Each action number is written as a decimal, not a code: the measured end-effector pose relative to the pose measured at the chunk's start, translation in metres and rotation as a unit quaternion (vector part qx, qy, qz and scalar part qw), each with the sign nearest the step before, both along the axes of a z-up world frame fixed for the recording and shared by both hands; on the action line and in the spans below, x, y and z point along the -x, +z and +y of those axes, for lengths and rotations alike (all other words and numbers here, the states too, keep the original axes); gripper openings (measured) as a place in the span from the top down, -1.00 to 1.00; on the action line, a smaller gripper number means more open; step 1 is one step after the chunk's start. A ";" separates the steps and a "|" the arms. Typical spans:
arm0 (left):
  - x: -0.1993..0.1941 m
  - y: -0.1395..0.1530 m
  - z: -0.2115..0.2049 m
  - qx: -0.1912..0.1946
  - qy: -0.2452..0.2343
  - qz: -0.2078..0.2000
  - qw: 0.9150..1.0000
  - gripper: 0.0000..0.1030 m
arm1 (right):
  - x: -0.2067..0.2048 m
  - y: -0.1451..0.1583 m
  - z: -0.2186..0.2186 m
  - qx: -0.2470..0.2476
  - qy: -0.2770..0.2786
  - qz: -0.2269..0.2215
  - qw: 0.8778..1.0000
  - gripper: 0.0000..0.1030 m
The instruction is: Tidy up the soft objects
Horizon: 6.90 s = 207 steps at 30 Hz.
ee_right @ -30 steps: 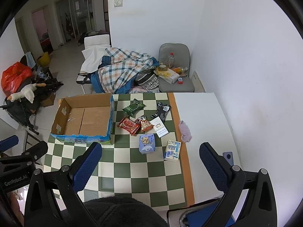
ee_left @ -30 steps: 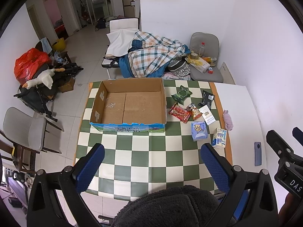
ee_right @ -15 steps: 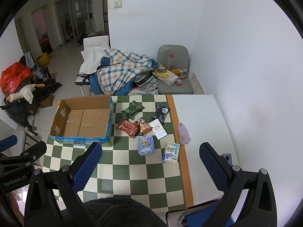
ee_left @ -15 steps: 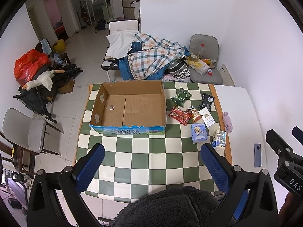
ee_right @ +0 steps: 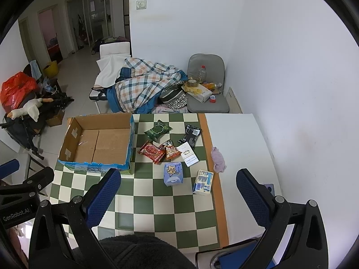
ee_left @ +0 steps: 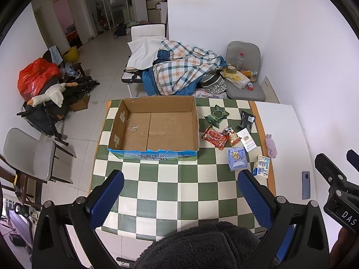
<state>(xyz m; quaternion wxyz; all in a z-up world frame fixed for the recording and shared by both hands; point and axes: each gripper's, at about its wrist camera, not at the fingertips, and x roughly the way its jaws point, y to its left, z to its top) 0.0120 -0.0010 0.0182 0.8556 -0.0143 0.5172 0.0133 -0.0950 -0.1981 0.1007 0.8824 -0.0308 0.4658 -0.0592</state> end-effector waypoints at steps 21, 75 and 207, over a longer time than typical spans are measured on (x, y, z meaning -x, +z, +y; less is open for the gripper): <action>0.005 0.000 0.010 -0.002 0.001 -0.005 1.000 -1.00 | -0.002 -0.002 -0.001 0.003 -0.002 -0.002 1.000 -1.00; -0.223 -0.455 -0.221 0.147 -0.081 0.447 0.879 -0.89 | -0.166 -0.464 -0.203 -0.178 -0.150 0.323 0.917 -0.81; -0.227 -0.217 -0.104 -0.100 -0.222 0.138 0.960 -0.95 | -0.257 -0.287 -0.045 -0.094 -0.026 0.203 0.974 -1.00</action>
